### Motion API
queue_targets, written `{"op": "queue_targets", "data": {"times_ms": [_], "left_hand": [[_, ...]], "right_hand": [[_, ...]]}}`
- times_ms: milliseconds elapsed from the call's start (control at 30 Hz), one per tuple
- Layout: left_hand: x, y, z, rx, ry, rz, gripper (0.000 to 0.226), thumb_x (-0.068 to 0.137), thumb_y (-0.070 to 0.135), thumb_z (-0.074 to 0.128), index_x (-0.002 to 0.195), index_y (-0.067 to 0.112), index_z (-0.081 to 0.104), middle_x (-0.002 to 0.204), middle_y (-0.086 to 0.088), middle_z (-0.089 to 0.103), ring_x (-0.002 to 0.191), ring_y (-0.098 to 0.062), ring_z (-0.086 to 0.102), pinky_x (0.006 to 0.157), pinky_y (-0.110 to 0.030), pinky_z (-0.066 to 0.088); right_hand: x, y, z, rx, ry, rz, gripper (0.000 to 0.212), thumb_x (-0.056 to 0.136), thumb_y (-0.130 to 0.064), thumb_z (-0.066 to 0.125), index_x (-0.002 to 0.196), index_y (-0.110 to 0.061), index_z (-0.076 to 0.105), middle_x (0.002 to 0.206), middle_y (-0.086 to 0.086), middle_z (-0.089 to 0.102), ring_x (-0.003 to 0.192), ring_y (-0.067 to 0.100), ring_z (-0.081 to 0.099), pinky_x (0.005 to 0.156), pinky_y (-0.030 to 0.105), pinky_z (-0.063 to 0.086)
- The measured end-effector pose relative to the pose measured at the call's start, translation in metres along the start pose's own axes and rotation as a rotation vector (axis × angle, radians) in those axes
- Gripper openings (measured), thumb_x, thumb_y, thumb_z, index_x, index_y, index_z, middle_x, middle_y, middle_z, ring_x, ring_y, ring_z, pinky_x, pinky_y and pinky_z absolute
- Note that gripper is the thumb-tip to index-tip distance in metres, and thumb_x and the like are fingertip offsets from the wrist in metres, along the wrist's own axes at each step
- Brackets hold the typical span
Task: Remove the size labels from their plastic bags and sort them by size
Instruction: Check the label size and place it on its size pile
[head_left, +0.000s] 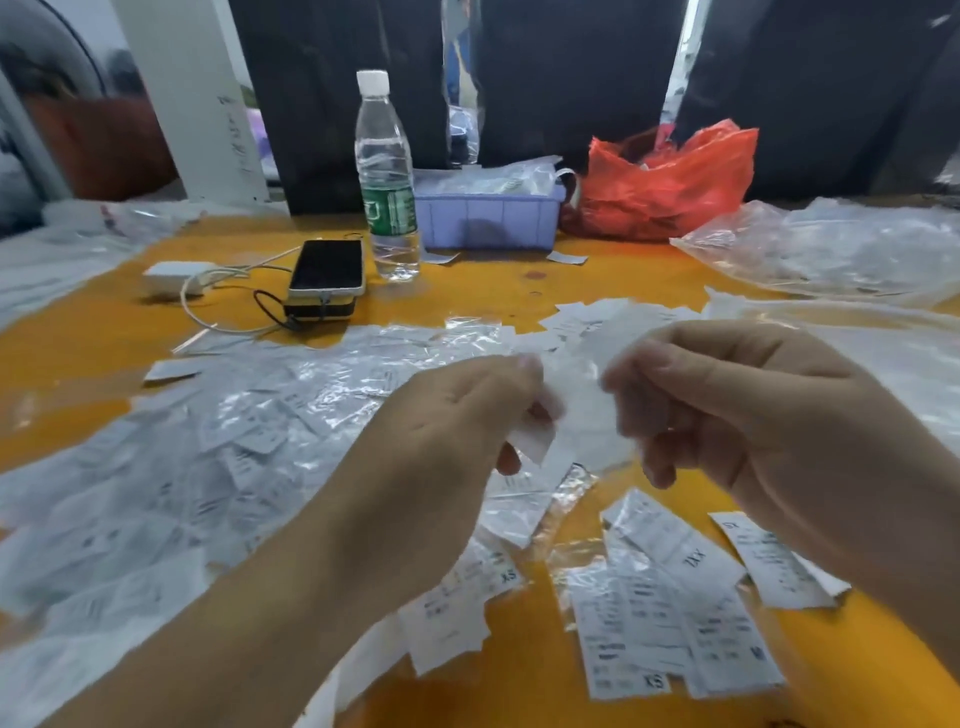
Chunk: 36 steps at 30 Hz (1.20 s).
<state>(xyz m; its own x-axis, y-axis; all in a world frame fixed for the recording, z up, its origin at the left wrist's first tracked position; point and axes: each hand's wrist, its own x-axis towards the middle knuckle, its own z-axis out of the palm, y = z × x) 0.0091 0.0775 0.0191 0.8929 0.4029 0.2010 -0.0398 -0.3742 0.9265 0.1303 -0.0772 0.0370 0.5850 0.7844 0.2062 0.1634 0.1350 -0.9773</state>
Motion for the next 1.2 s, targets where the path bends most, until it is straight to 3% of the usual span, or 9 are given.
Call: {"op": "queue_targets", "data": {"times_ms": [100,300,367,467,600,833,1000,1133,1200], "left_hand": [[-0.002,0.001,0.000,-0.040,-0.068,-0.003,0.053,0.071,0.077,0.037,0.087,0.042,0.072,0.081,0.016,0.069,0.069,-0.002,0.061,0.067,-0.031,0.041],[-0.006,0.008,0.009,0.101,-0.011,0.062,0.019,0.075,0.050,0.059,0.086,0.040,0.070,0.071,0.013,0.067,0.068,-0.004,0.062,0.065,-0.028,0.048],[-0.006,0.010,0.009,0.115,0.008,0.052,0.018,0.075,0.049,0.059,0.084,0.039,0.070,0.068,0.012,0.066,0.066,-0.004,0.061,0.063,-0.024,0.047],[-0.007,0.012,0.006,0.126,-0.019,0.039,0.024,0.075,0.053,0.060,0.080,0.032,0.071,0.069,0.004,0.067,0.067,-0.010,0.063,0.068,-0.036,0.054],[-0.007,0.011,0.006,0.140,-0.076,0.046,0.028,0.076,0.054,0.062,0.078,0.027,0.071,0.071,-0.004,0.066,0.071,-0.021,0.063,0.069,-0.043,0.054],[-0.006,0.010,0.002,0.094,-0.103,0.035,0.027,0.074,0.053,0.063,0.073,0.027,0.069,0.063,0.007,0.064,0.060,-0.002,0.060,0.058,-0.013,0.046],[-0.003,0.008,-0.002,0.054,-0.080,0.027,0.019,0.072,0.050,0.065,0.080,0.033,0.072,0.069,0.011,0.068,0.063,-0.003,0.062,0.057,-0.018,0.045],[-0.002,0.008,-0.006,-0.008,-0.005,0.077,0.015,0.072,0.036,0.069,0.087,0.036,0.073,0.072,0.012,0.069,0.062,-0.003,0.062,0.055,-0.016,0.048],[-0.002,0.008,-0.007,-0.067,0.023,0.081,0.023,0.070,0.032,0.071,0.092,0.039,0.071,0.076,0.012,0.070,0.063,-0.004,0.063,0.055,-0.015,0.049]], "right_hand": [[-0.004,0.003,-0.002,0.017,0.043,-0.008,0.018,0.081,-0.022,0.067,0.075,-0.006,0.074,0.063,0.007,0.063,0.054,0.020,0.056,0.048,0.025,0.048],[-0.010,0.007,0.001,0.074,0.051,-0.001,0.020,0.076,-0.025,0.062,0.075,-0.010,0.075,0.065,0.007,0.063,0.055,0.018,0.057,0.050,0.025,0.048],[-0.012,0.007,0.005,0.085,0.012,0.013,0.015,0.071,-0.025,0.069,0.079,-0.014,0.075,0.067,0.007,0.065,0.056,0.018,0.059,0.051,0.026,0.049],[-0.012,0.010,0.007,0.070,-0.004,0.063,0.028,0.058,-0.029,0.083,0.085,-0.026,0.075,0.069,0.005,0.067,0.057,0.017,0.062,0.052,0.026,0.052],[-0.010,0.011,0.005,0.155,-0.073,0.181,0.020,0.060,-0.019,0.081,0.079,-0.016,0.076,0.061,0.004,0.060,0.052,0.014,0.056,0.050,0.024,0.047],[-0.008,0.009,0.004,0.351,-0.102,0.318,0.012,0.058,-0.014,0.079,0.066,-0.013,0.070,0.058,0.005,0.050,0.047,0.012,0.046,0.045,0.024,0.044],[-0.006,0.007,0.002,0.385,-0.022,0.277,0.024,0.060,-0.005,0.083,0.061,-0.017,0.062,0.065,0.005,0.061,0.052,0.012,0.054,0.046,0.023,0.048],[-0.005,0.003,-0.004,0.370,0.080,0.204,0.016,0.054,-0.014,0.076,0.060,-0.018,0.062,0.067,0.007,0.065,0.050,0.012,0.056,0.047,0.024,0.050],[-0.004,0.003,-0.006,0.354,0.141,0.184,0.025,0.047,-0.013,0.078,0.067,-0.018,0.063,0.066,0.005,0.063,0.048,0.012,0.054,0.046,0.023,0.049]]}}
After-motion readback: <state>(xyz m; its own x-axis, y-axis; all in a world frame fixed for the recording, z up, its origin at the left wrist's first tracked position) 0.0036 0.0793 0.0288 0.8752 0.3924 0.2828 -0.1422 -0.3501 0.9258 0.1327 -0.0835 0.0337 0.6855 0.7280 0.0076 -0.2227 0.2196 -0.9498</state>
